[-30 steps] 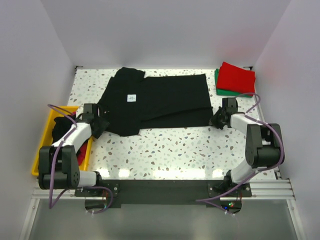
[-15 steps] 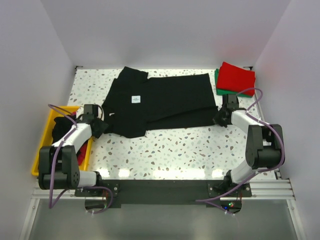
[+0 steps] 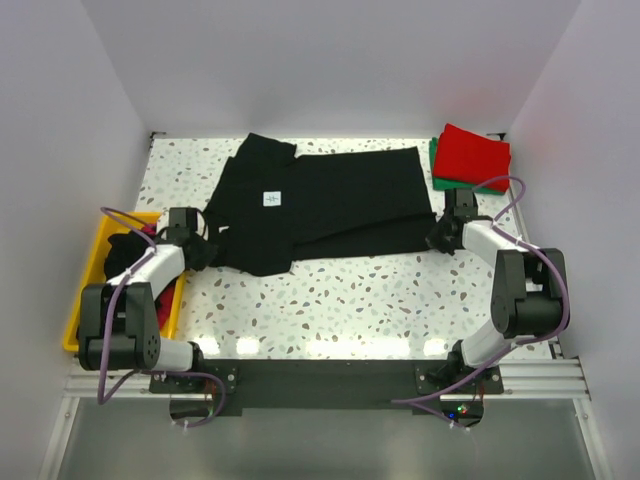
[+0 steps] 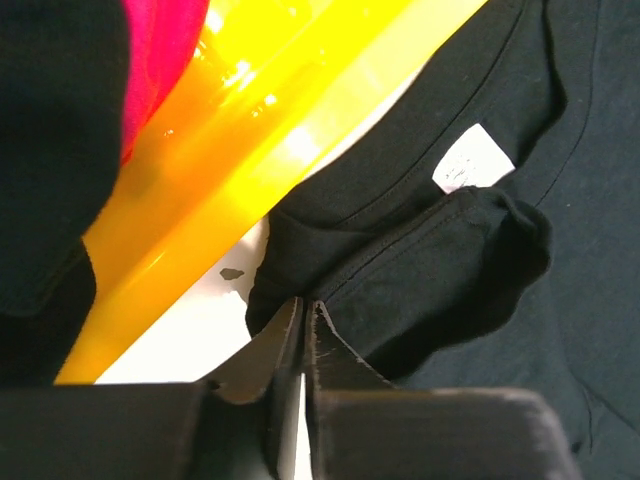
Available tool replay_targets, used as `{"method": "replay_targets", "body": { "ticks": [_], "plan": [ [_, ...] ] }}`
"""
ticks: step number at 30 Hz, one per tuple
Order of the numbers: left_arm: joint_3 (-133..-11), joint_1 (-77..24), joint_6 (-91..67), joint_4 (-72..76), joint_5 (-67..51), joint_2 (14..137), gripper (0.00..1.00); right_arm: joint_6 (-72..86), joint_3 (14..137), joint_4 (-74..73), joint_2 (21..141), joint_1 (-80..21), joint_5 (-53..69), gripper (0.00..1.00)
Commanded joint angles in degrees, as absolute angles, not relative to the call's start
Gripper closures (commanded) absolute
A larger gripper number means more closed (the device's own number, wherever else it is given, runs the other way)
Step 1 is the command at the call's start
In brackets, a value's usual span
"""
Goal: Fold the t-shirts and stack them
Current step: Fold the tshirt
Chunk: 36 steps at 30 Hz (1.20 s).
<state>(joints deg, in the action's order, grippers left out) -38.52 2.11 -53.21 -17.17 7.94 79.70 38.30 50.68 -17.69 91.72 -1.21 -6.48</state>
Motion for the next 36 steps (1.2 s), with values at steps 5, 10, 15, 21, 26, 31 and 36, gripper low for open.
{"method": "replay_targets", "body": {
  "ticks": [5, 10, 15, 21, 26, 31, 36],
  "plan": [
    [-42.27, 1.93, -51.33, -18.71, 10.45, 79.80, 1.00, 37.18, 52.03, -18.90, 90.35, -0.79, -6.77, 1.00],
    [-46.49, 2.37, -49.31, -23.98, 14.14, 79.46, 1.00, 36.39, 50.45, -20.65, 89.13, -0.18, -6.24, 1.00],
    [-48.43, 2.72, -47.11, -26.63, 16.35, 78.22, 1.00, 35.51, 48.26, -22.23, 87.10, 1.49, -6.33, 1.00],
    [-47.38, 2.90, -45.70, -29.09, 16.96, 76.20, 1.00, 34.63, 46.50, -25.22, 84.38, 2.28, -6.06, 1.00],
    [-45.01, 2.90, -45.18, -30.41, 16.61, 73.31, 1.00, 34.54, 44.56, -28.12, 81.21, 3.34, -5.71, 1.00],
    [-41.05, 2.90, -45.61, -30.15, 13.28, 71.28, 1.00, 34.54, 42.37, -29.97, 78.49, 4.74, -5.10, 1.00],
    [-36.74, 2.81, -45.97, -29.53, 12.13, 69.70, 1.00, 33.31, 40.52, -30.67, 76.64, 6.85, -3.87, 1.00]
  ]
}}
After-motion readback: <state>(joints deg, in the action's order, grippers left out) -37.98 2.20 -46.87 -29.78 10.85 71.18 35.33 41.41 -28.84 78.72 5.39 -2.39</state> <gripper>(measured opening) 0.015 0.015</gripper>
